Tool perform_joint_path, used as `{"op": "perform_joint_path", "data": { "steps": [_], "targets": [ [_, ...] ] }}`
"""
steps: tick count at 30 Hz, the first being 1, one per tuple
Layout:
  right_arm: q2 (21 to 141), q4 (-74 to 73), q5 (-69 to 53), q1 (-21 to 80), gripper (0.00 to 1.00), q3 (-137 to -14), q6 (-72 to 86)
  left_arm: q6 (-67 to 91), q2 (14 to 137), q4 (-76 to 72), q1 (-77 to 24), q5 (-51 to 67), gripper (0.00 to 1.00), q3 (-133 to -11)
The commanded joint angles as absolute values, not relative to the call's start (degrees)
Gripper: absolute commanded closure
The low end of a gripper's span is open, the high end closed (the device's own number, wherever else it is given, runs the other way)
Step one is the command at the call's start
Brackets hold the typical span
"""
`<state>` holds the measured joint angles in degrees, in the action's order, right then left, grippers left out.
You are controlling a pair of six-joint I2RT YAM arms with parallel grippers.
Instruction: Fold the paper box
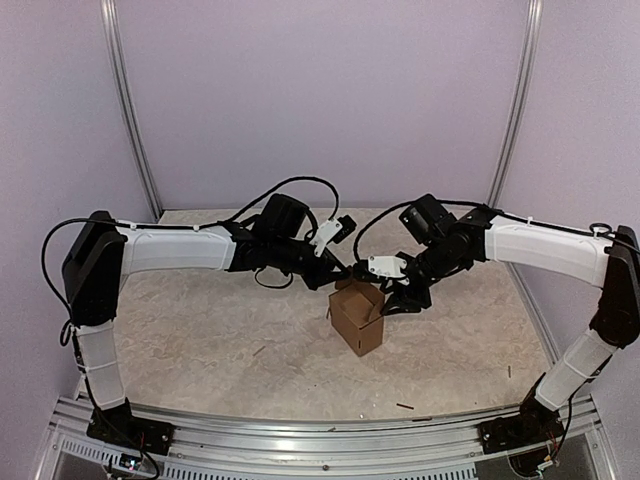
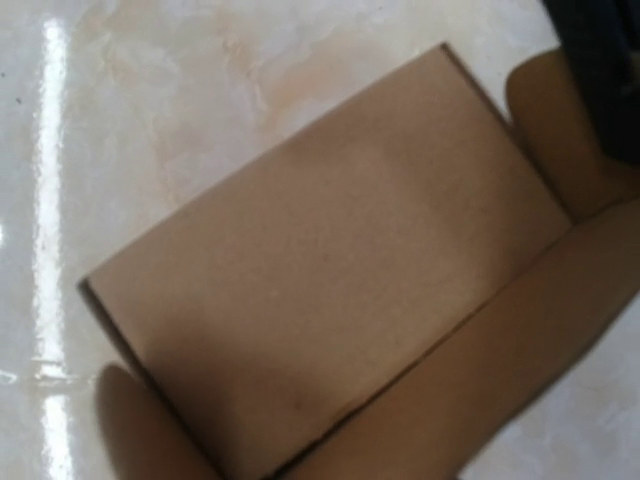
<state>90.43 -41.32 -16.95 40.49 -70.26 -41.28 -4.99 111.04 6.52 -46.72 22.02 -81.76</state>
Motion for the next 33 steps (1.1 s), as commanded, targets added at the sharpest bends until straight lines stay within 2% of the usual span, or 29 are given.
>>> {"op": "perform_joint_path", "data": {
  "steps": [1, 33],
  "targets": [
    [90.07, -42.45, -17.49, 40.96, 0.5, -72.1, -41.46, -5.88, 109.08, 8.94, -47.1, 22.76, 0.94, -81.31],
    [89.74, -42.88, -11.4, 43.5, 0.5, -70.52, -42.36, -2.43, 108.17, 2.58, -48.25, 22.34, 0.95, -76.29]
  ]
}}
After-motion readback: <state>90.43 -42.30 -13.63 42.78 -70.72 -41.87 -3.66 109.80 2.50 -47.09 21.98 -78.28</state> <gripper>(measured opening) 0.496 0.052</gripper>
